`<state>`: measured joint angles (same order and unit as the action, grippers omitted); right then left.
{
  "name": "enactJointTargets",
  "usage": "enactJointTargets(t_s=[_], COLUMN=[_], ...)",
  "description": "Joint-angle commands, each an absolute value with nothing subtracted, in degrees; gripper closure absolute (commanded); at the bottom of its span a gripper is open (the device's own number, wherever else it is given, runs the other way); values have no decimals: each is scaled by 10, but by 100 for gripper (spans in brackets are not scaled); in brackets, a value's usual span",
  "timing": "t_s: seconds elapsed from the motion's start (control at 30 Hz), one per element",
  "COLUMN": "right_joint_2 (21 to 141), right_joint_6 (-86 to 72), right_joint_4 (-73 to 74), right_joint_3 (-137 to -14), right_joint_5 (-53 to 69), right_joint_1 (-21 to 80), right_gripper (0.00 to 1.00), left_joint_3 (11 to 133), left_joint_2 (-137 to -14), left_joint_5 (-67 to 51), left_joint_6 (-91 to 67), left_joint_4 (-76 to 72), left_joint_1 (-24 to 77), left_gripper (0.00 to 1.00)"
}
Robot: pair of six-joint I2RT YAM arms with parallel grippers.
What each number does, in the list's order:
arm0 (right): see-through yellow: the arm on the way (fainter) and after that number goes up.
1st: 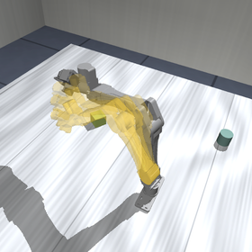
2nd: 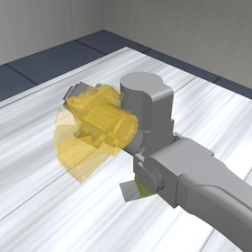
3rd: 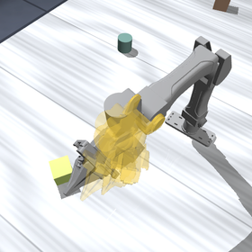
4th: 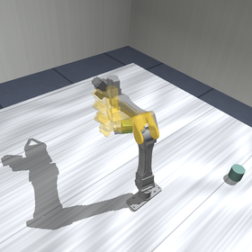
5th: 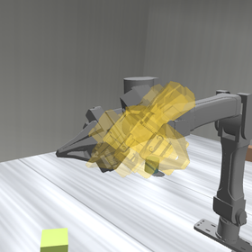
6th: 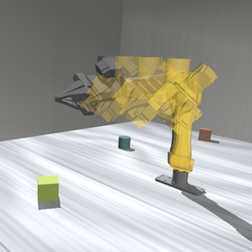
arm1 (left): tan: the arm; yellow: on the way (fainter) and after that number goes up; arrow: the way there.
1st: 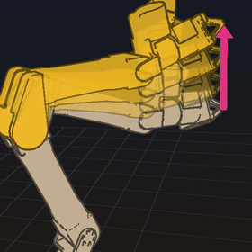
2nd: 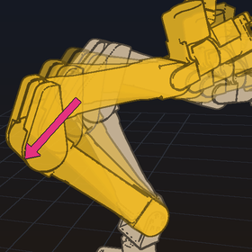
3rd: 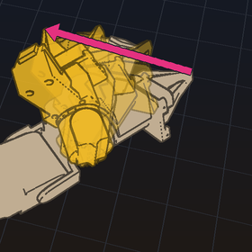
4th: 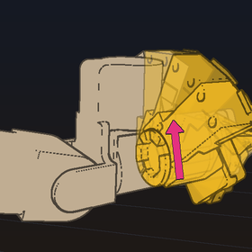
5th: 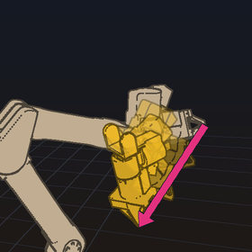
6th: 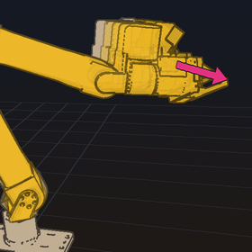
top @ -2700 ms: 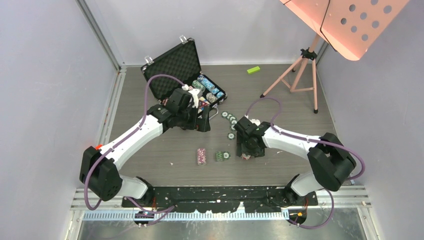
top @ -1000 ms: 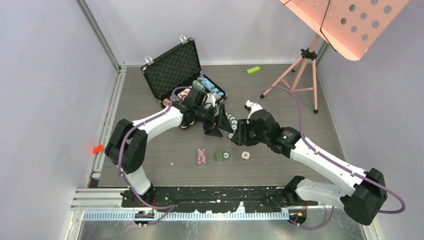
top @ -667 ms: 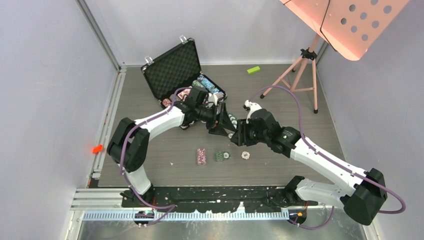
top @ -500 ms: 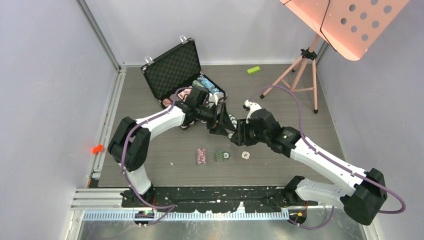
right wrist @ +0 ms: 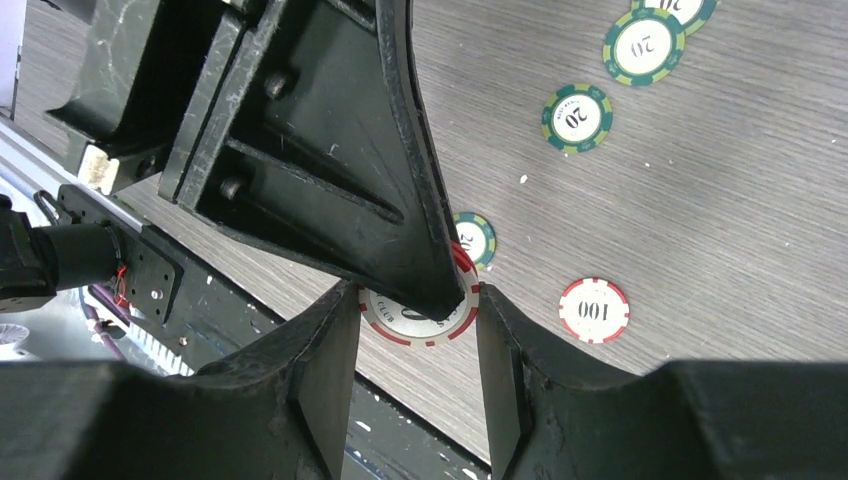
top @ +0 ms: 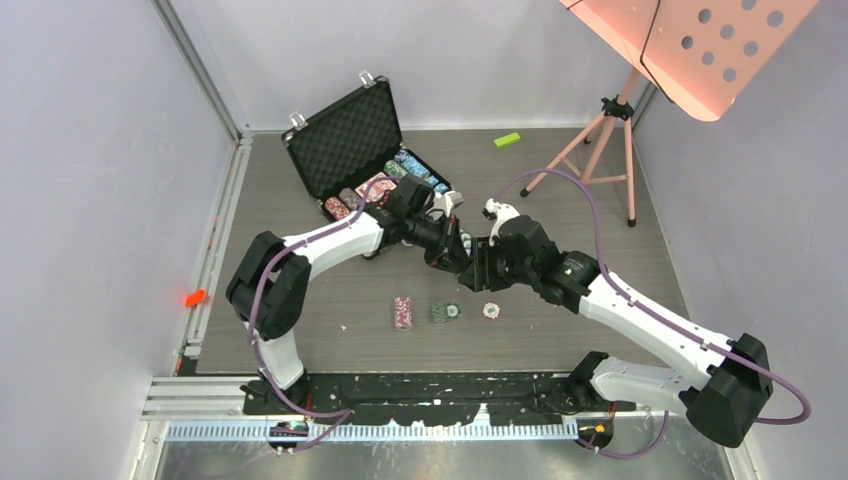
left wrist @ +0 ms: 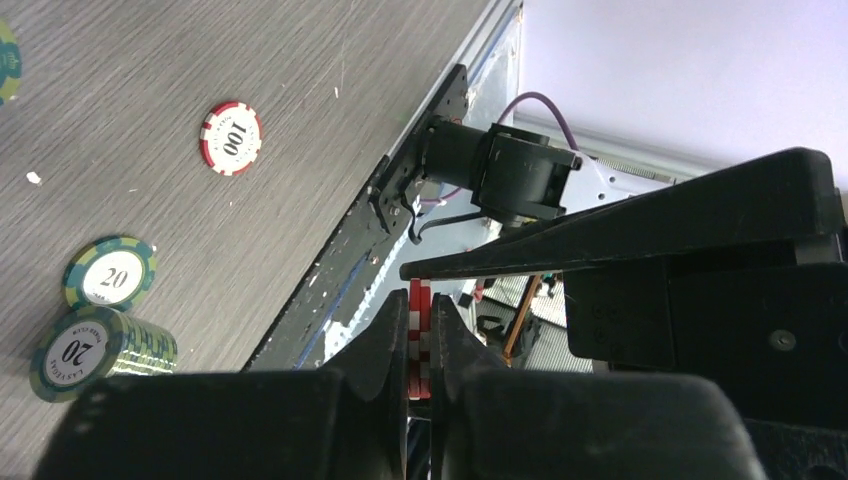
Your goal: Pack up texas hold em set
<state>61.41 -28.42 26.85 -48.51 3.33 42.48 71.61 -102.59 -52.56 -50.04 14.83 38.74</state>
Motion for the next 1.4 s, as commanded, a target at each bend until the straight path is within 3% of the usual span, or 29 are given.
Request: enactJointTargets(t_s=[0.0,0.03,0.1,0.13,0.2,0.27,0.43,0.67,0.83,1.0,1.37], right_joint_2=[614,619,626,627,621,603,555,548,548,542,527], right_joint_6=[-274,-274,-277,-279,-293,-298,-300,-301,-303,-300,-301], right_joint_4=[249,250,255,259,261,257,256,255,250,257,267], right_joint_3=[-513,-514,-515,-515,-510,-503,-491,-493,-495,-497,-495], right_joint_5=[21,19,15,7,-19,-42,-76,-69,-48,-40,-41], right_joint_1=[426,426,426,426,426,426,426,426,426,426,426], right_gripper=[78,74,52,35,19,11,10,11,11,12,12], left_joint_3=[735,736,742,750,784,811,801,687,628,648,690], left_joint_2=[-1028,-1027,-1021,-1016,-1005,-992,-947,-877,-865,-895,-970], left_joint_5=[-529,-527,-513,-496,-417,-271,-14,223,185,94,53], left_joint_6=[-475,-470,-450,-423,-348,-277,-136,33,163,164,210], left_joint_4=[173,176,192,215,302,390,403,224,120,140,156], left_joint_1=[390,389,389,389,389,389,389,385,337,257,245], left_gripper=[100,100,100,100,100,100,100,100,100,100,100])
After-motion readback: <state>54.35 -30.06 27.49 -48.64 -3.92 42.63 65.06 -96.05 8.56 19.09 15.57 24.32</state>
